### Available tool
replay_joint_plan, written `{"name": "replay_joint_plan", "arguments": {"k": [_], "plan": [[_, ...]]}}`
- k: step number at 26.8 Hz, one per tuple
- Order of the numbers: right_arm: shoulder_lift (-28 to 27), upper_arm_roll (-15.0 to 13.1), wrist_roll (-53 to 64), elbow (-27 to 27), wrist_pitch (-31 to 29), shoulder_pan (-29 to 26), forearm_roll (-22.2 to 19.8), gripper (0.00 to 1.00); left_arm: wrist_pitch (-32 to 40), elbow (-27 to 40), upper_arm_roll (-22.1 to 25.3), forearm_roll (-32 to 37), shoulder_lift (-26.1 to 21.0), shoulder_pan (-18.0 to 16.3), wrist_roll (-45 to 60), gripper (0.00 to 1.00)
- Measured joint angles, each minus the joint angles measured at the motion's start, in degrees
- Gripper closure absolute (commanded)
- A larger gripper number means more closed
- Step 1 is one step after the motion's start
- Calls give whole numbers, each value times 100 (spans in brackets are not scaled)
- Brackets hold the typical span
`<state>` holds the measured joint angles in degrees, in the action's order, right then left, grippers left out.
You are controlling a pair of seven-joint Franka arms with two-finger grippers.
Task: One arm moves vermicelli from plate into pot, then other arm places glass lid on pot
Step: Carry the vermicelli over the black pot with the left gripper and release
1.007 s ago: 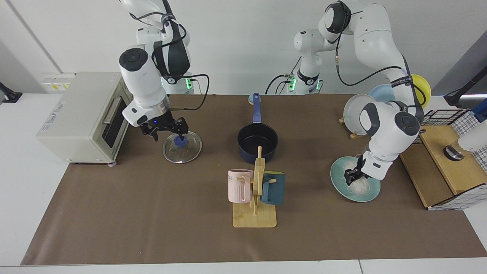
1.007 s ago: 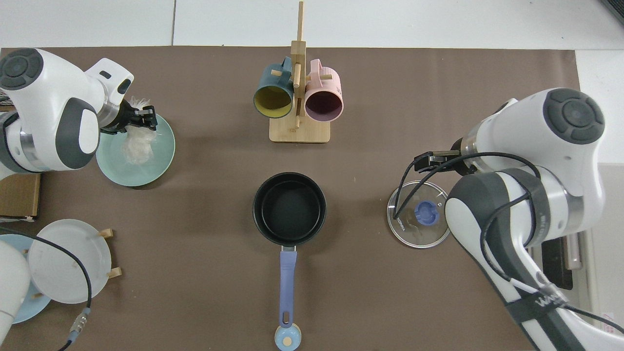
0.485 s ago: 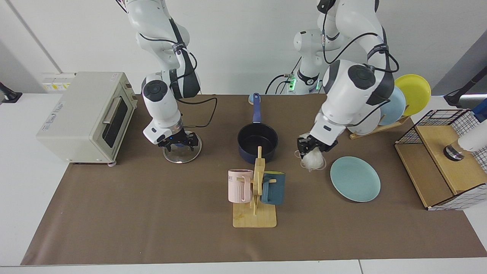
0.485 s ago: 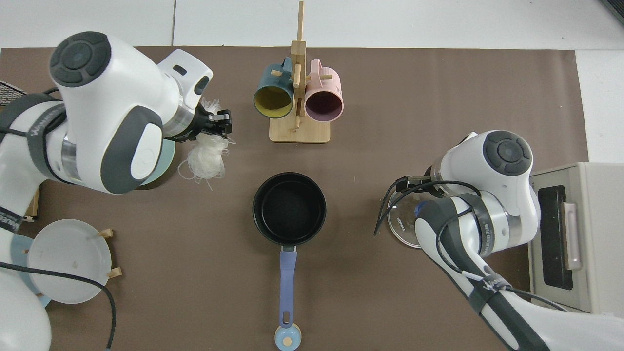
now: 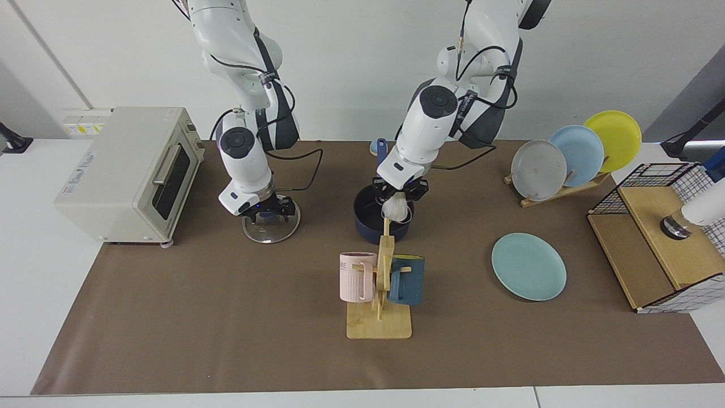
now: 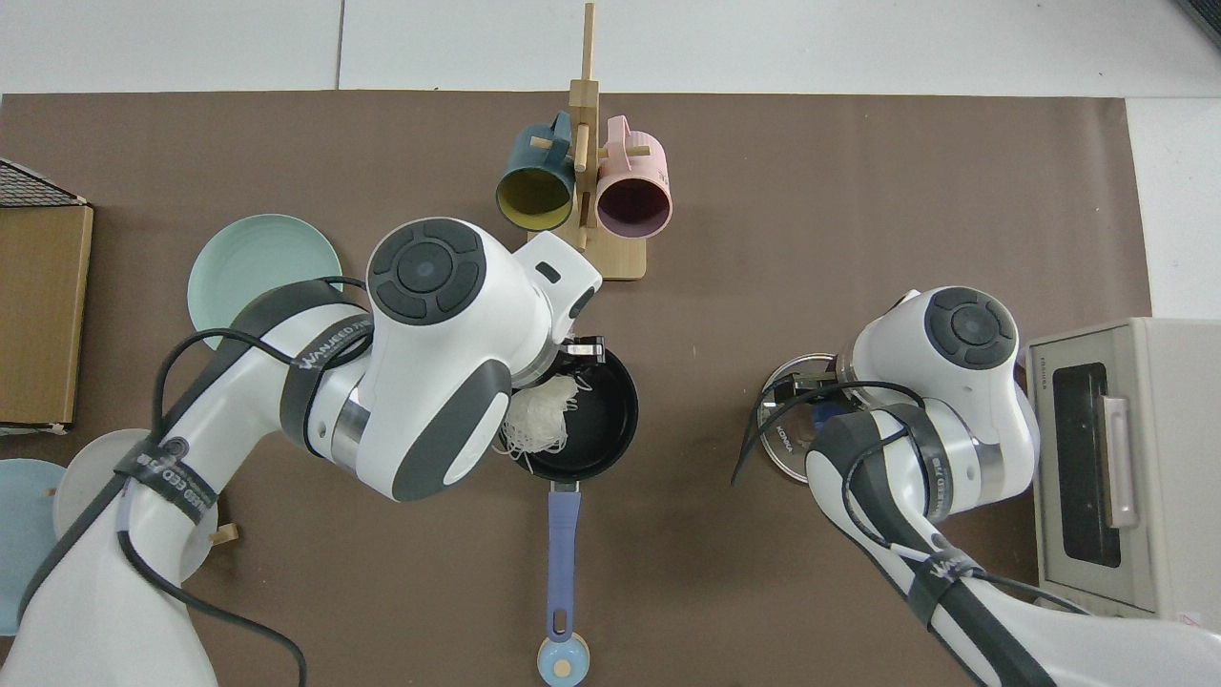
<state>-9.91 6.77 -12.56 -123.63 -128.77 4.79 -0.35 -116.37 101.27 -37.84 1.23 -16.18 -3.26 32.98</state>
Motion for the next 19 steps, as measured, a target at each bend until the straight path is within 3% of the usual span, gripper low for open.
{"name": "replay_joint_plan", "arguments": {"k": [6, 9, 13, 14, 15, 17, 19], "plan": [[62, 0, 0, -94, 0, 9, -1, 2, -437, 554, -102, 0, 49, 17, 28, 95], [81, 0, 0, -110, 0, 10, -18, 12, -733, 804, -111, 0, 46, 97, 73, 94], [94, 0, 0, -112, 0, 10, -218, 44, -1055, 1006, -109, 0, 25, 147, 131, 90], [95, 0, 0, -112, 0, 9, -244, 52, -1094, 1030, -106, 0, 10, 147, 134, 84], [96, 0, 0, -111, 0, 9, -264, 60, -1120, 1046, -101, 0, -8, 146, 134, 71], [96, 0, -1, -111, 0, 9, -298, 72, -1155, 1070, -88, 0, -58, 144, 137, 36], [99, 2, -8, -106, 0, 9, -313, 79, -1208, 1086, -77, 0, -114, 137, 141, 23]]}}
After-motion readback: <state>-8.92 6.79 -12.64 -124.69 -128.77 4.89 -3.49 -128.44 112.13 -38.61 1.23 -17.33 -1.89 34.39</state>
